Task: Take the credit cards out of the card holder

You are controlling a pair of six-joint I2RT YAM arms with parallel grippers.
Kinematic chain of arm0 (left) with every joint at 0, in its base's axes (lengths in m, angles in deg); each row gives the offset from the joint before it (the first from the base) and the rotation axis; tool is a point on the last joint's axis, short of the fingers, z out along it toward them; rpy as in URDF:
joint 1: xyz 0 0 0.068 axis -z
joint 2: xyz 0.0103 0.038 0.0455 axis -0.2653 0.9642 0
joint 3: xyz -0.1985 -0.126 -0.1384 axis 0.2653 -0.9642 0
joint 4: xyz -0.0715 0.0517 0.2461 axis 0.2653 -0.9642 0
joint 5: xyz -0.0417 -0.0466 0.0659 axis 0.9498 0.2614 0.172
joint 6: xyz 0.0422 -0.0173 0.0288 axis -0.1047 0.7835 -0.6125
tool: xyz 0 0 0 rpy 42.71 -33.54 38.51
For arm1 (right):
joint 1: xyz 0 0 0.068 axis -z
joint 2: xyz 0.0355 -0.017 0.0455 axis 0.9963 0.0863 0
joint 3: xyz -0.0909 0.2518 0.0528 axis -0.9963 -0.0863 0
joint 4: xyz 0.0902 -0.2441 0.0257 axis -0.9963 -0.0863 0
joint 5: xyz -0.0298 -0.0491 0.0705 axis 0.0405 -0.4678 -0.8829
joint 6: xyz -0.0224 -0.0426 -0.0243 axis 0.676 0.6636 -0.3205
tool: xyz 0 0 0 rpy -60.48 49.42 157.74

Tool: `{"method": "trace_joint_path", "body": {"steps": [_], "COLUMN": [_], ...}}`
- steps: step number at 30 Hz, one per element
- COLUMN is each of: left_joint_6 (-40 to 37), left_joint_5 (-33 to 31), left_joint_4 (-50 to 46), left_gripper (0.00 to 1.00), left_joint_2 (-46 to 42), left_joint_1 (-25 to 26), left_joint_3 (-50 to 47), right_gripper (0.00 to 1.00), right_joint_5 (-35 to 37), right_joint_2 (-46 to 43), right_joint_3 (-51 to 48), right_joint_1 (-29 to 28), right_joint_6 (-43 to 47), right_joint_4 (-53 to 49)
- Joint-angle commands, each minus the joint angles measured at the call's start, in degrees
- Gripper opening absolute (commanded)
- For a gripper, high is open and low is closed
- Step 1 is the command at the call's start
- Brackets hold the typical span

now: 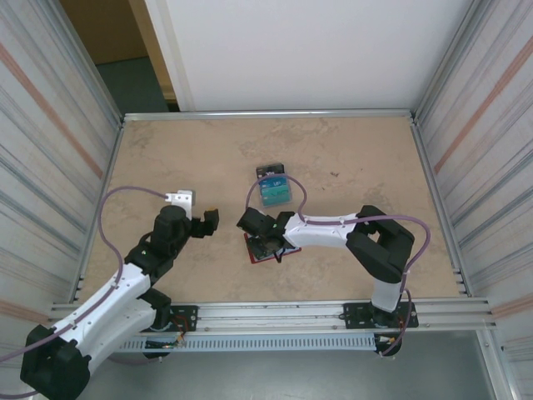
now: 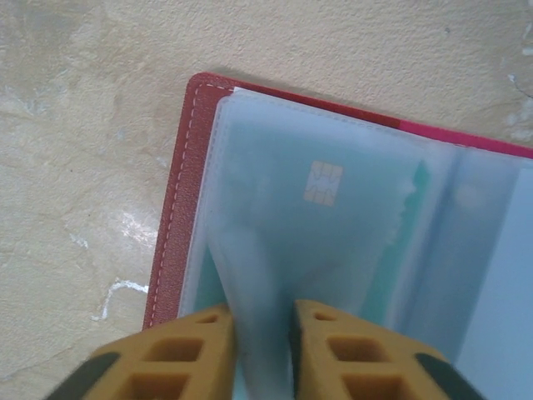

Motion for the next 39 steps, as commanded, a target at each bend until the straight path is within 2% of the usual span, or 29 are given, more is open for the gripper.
{"method": "trace_joint_path", "body": {"steps": [1,5,9,14,21,28,39], "left_joint_6": [-0.99,-1.34,-1.69,-1.71,-1.61,-0.85,-1.76], "left_joint_5": [-0.24,-8.74,-10.26,-10.37,-14.61,-16.68,-17.15], "left_joint_4": [-1.35,-1.88,-3.24,-2.91,-2.15,-3.02,-2.88], "left_gripper": [0.99,0.99,0.99,0.99,0.99,0.99,0.99], "left_joint_2": [-0.14,-1.65,-1.7,0.85,5.58,9.97,10.34], "left_joint_1": [-0.11,3.31,5.11,7.27,12.16,14.4,15.53], "left_joint_3": [2.64,2.46,3.25,4.09,6.38,8.5,9.38], "right_gripper": [0.13,0.1,0.09,0.11,0.15,0.2,0.25], "right_joint_5": [-2.45,-7.3,-10.28,-9.67,-7.93,-4.85,1.26], "right_joint_2": [-0.35,-4.05,-6.73,-7.96,-9.18,-12.42,-16.52], "right_joint_3": [-2.44,-4.17,-5.75,-6.61,-7.6,-9.04,-12.27], "right_joint_1": [0.52,0.81,0.94,1.94,2.78,2.71,3.33], "right_joint_6": [-1.09,-2.34,-3.69,-4.52,-6.42,-7.64,-9.85], "right_joint_4": [-1.38,1.98,4.56,4.4,3.54,1.6,-2.31]}}
